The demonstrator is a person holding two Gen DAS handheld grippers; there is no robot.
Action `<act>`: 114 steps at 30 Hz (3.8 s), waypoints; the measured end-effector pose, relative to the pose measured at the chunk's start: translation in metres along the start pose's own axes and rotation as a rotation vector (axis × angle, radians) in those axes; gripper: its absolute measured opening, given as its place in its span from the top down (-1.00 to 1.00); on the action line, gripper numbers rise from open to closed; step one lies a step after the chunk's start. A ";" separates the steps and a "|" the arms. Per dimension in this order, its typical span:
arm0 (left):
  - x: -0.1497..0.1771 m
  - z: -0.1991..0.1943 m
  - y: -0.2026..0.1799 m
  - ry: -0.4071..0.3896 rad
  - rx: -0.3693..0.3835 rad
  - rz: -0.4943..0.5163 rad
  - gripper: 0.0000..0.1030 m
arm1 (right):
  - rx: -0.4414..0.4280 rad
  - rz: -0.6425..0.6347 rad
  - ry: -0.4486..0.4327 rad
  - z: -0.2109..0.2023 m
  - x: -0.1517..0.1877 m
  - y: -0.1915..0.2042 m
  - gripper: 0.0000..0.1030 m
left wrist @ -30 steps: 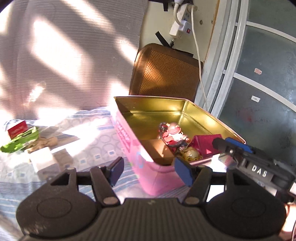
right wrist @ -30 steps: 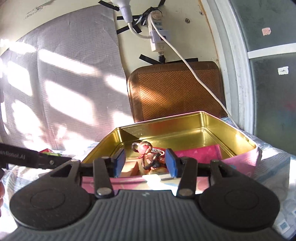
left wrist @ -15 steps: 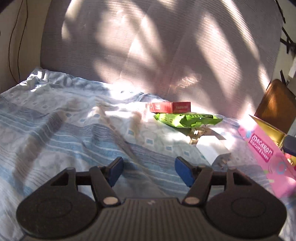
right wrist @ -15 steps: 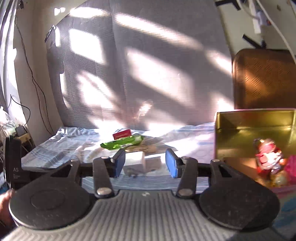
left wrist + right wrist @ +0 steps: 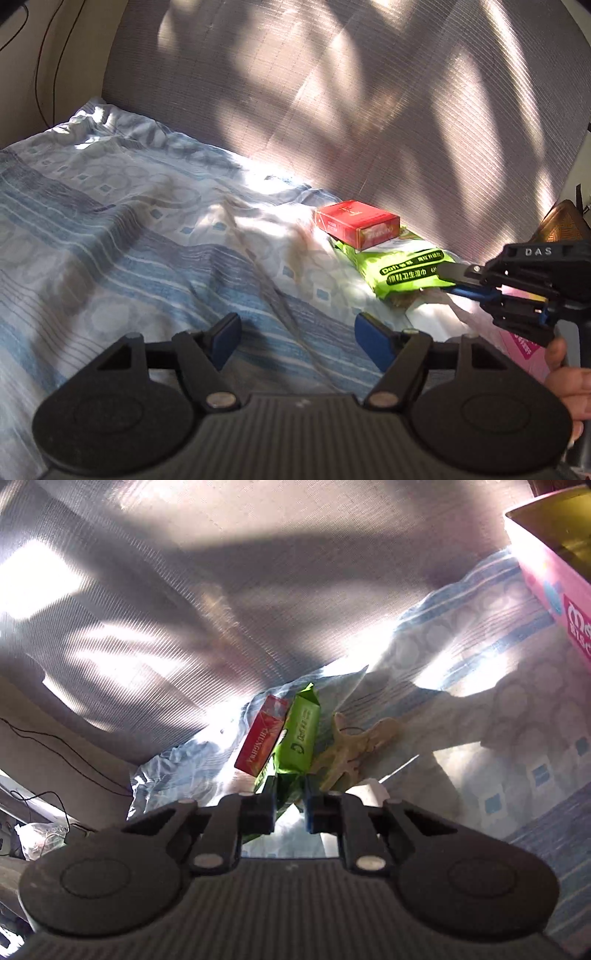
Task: Organize rigid objects
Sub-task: 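Grasp the green snack packet with the right tool and lift it, then lower the green snack packet into the pink tin and open the right tool, then move the right tool to the red cigarette box and close on it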
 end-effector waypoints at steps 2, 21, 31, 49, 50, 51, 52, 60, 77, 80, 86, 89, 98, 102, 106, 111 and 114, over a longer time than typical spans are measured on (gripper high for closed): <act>-0.001 0.000 0.004 0.001 0.015 -0.025 -0.35 | -0.020 -0.051 0.000 -0.022 0.012 0.003 0.77; 0.072 -0.002 -0.147 0.211 0.429 0.242 -0.50 | 0.258 -0.261 -0.323 -0.262 0.102 -0.164 0.03; 0.111 0.013 -0.175 0.324 0.411 0.316 -0.20 | 0.214 -0.638 -0.184 -0.174 0.152 -0.089 -0.29; 0.063 0.034 -0.321 0.232 0.565 0.396 -0.12 | 0.295 -0.469 -0.504 -0.234 0.038 -0.132 0.12; 0.065 0.043 -0.326 0.247 0.556 0.396 -0.12 | 0.284 -0.425 -0.485 -0.232 0.030 -0.142 0.12; 0.067 0.051 -0.330 0.261 0.545 0.396 -0.14 | 0.270 -0.384 -0.464 -0.230 0.024 -0.150 0.12; 0.069 0.062 -0.333 0.279 0.531 0.391 -0.17 | 0.258 -0.346 -0.447 -0.228 0.018 -0.158 0.12; 0.071 0.110 -0.341 0.292 0.357 0.431 -0.70 | 0.396 -0.191 -0.527 -0.216 -0.028 -0.201 0.10; 0.061 0.017 -0.279 0.082 0.257 0.541 -0.70 | 0.419 -0.233 -0.642 -0.239 0.003 -0.177 0.08; 0.064 0.004 -0.255 0.072 0.196 0.567 -0.70 | 0.405 -0.212 -0.632 -0.239 0.012 -0.169 0.08; 0.066 -0.009 -0.218 0.070 0.119 0.573 -0.70 | 0.390 -0.229 -0.596 -0.232 0.025 -0.149 0.08; 0.061 -0.012 -0.199 0.058 0.077 0.564 -0.70 | 0.385 -0.264 -0.586 -0.228 0.029 -0.134 0.08; 0.041 -0.010 -0.120 0.045 -0.071 0.522 -0.70 | 0.363 -0.383 -0.550 -0.204 0.037 -0.088 0.04; 0.023 -0.012 -0.066 0.027 -0.168 0.464 -0.70 | 0.328 -0.453 -0.513 -0.184 0.039 -0.061 0.04; 0.000 -0.021 -0.003 -0.025 -0.274 0.314 -0.69 | 0.255 -0.522 -0.444 -0.151 0.040 -0.022 0.03; -0.020 -0.036 0.039 -0.087 -0.289 0.112 -0.67 | 0.170 -0.601 -0.370 -0.097 0.037 0.040 -0.08; -0.029 -0.049 0.048 -0.139 -0.320 0.094 -0.69 | 0.130 -0.565 -0.335 -0.049 0.027 0.077 -0.35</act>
Point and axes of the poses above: each gripper's, at about its wrist camera, not at the fingertips, and z roughly the way its jaws point, y to its left, x to its underside, the point moved 9 cm from there along z, roughly the way its jaws point, and after that the axes turned 10 degrees about x, right-handed, at the moved point
